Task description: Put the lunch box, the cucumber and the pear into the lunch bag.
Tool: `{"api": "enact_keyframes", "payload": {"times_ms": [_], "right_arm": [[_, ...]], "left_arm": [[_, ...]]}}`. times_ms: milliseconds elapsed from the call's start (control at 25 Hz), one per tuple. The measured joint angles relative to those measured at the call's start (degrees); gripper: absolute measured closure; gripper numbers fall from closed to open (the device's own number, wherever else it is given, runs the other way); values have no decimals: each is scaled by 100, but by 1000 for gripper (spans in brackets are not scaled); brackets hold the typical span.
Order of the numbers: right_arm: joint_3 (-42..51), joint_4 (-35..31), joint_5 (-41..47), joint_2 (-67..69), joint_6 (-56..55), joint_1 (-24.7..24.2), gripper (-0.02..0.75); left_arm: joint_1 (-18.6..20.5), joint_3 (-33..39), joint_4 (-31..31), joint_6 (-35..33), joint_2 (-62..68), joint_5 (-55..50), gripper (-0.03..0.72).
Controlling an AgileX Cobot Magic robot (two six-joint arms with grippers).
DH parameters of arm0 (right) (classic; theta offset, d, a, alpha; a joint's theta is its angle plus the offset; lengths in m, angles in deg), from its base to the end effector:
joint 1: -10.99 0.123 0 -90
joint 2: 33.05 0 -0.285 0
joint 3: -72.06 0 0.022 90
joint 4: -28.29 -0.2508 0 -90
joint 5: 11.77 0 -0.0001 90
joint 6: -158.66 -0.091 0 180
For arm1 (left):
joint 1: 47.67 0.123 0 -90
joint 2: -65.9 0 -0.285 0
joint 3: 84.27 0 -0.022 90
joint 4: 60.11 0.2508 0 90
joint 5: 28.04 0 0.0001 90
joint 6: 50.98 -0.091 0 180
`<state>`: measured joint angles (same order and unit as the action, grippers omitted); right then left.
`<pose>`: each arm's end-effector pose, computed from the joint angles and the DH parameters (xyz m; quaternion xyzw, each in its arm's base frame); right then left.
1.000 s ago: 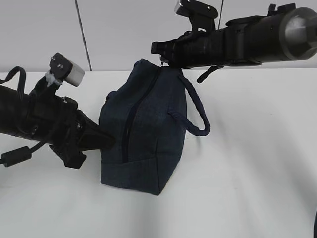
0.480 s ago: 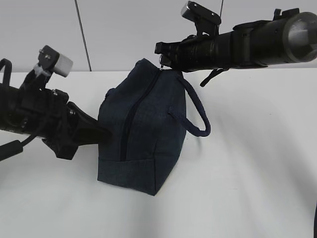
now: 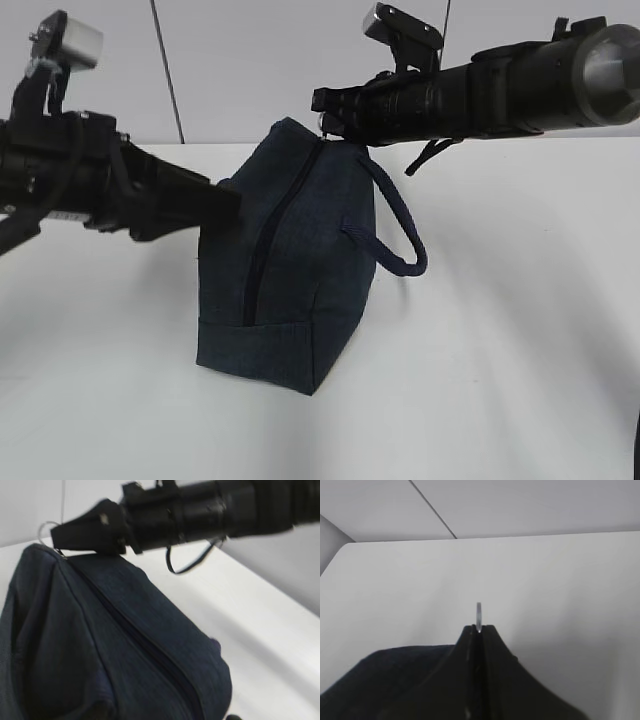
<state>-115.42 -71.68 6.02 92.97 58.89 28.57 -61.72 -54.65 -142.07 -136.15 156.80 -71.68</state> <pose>0.4463 0.1702 0.2159 -0.0621 0.8369 0.2929 0.4582 0.2603 -0.1293 0.2586 0.3053 0.7951 -0.3574 0.3833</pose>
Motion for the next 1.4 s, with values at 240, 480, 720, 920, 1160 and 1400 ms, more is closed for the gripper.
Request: {"api": "enact_keyframes", "payload": {"times_ms": [240,480,720,920,1160,1400], "right_arm": [[0,60,114,0,0,-12,738],[0,69,117,0,-9,-12,738],[0,69,127,0,-9,-12,738],[0,69,139,0,-9,-12,738],[0,69,139,0,-13,-12,738],[0,94,159,0,-36,-12,738]], "left_arm": [[20,-842,191,1471,174,175,312],[25,-1945,1686,3104,843,-185,330],[0,-2584,2018,3760,1571,-502,337],[0,-2689,2140,3924,1789,-580,337],[-156,-2696,2358,4082,1999,-578,348],[-389,-2703,2698,4100,2088,-482,599]]}}
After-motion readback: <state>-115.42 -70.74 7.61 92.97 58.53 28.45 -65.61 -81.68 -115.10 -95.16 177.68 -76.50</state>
